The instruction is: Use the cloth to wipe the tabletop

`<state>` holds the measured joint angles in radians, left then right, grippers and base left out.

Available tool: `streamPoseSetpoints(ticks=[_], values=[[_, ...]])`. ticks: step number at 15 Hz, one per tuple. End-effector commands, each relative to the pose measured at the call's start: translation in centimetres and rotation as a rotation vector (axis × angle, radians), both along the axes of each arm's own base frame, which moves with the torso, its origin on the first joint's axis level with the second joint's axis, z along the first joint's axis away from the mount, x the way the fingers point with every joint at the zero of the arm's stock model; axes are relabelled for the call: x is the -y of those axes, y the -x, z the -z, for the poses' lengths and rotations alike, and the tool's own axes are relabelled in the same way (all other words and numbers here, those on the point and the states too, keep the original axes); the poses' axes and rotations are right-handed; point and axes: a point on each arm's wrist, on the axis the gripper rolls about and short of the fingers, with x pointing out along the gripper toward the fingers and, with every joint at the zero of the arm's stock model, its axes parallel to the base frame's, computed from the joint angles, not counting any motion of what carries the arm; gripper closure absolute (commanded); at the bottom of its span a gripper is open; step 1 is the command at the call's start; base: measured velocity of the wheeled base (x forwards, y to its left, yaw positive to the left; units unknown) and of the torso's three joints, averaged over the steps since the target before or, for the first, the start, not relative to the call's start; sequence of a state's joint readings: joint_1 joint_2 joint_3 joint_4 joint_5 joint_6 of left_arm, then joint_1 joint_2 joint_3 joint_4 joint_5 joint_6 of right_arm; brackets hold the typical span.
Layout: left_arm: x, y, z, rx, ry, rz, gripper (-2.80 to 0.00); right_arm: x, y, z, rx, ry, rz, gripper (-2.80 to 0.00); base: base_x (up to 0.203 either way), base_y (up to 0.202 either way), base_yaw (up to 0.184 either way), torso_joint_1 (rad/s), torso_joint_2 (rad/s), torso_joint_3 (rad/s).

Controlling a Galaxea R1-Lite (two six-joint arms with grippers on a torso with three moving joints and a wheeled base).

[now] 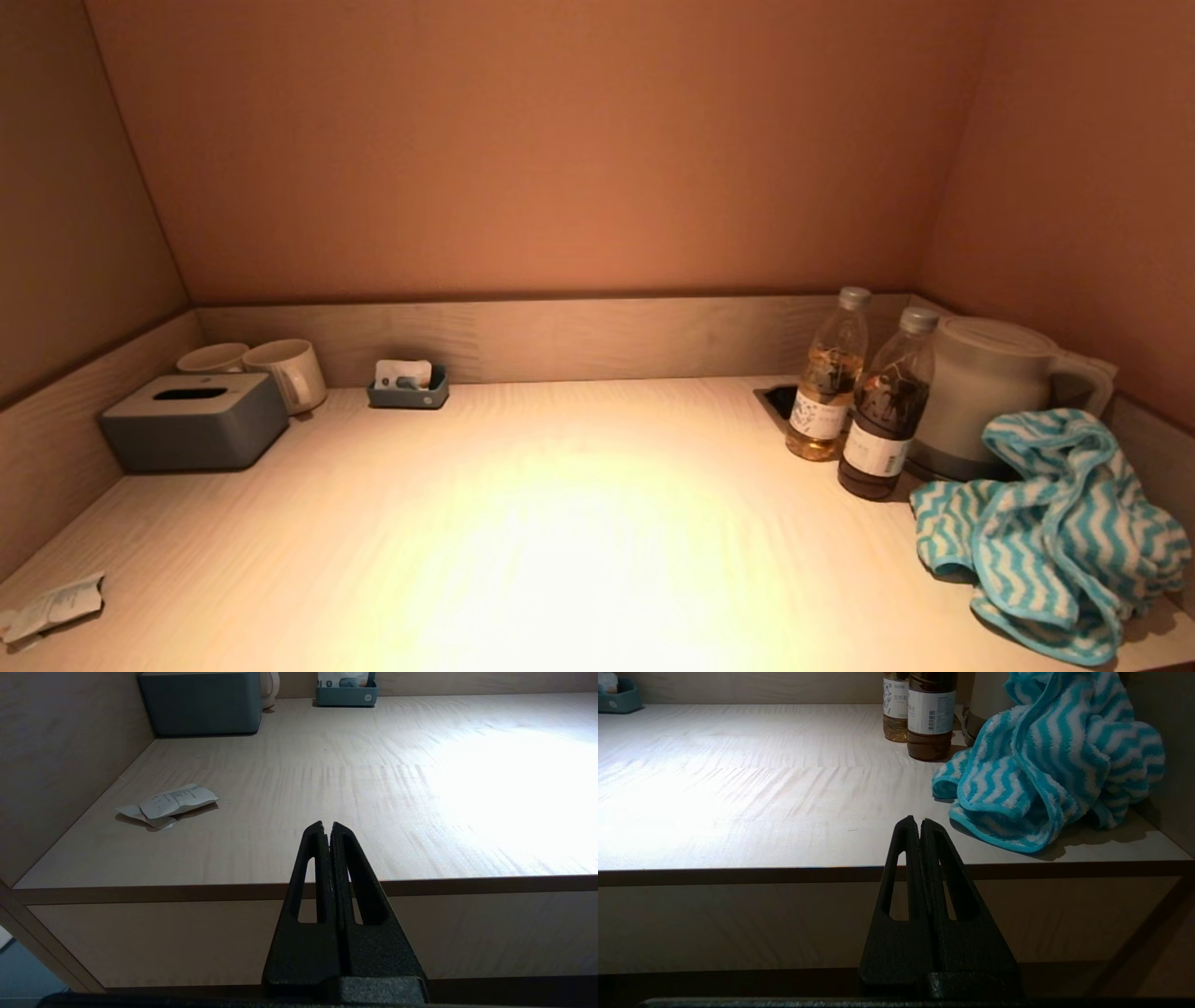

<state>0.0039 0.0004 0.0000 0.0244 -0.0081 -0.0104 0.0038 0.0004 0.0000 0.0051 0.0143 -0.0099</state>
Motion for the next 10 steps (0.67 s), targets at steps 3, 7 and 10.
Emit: streamPoseSetpoints(ticks=[3, 7, 10], values=[[0.00, 0.00, 0.00, 0.000, 0.000, -0.001, 0.00, 0.00, 0.00, 0.00, 0.002, 0.041, -0.002, 0.00, 0.000, 0.000, 0.000, 0.000, 0.00, 0.000], [0.00, 0.00, 0.00, 0.000, 0.000, 0.000, 0.00, 0.00, 0.00, 0.00, 0.001, 0.040, 0.001, 0.00, 0.000, 0.000, 0.000, 0.000, 0.00, 0.000], [0.00, 0.00, 0.00, 0.000, 0.000, -0.001, 0.00, 0.01, -0.01, -0.01, 0.000, 0.039, 0.001, 0.00, 0.000, 0.000, 0.000, 0.000, 0.00, 0.000]])
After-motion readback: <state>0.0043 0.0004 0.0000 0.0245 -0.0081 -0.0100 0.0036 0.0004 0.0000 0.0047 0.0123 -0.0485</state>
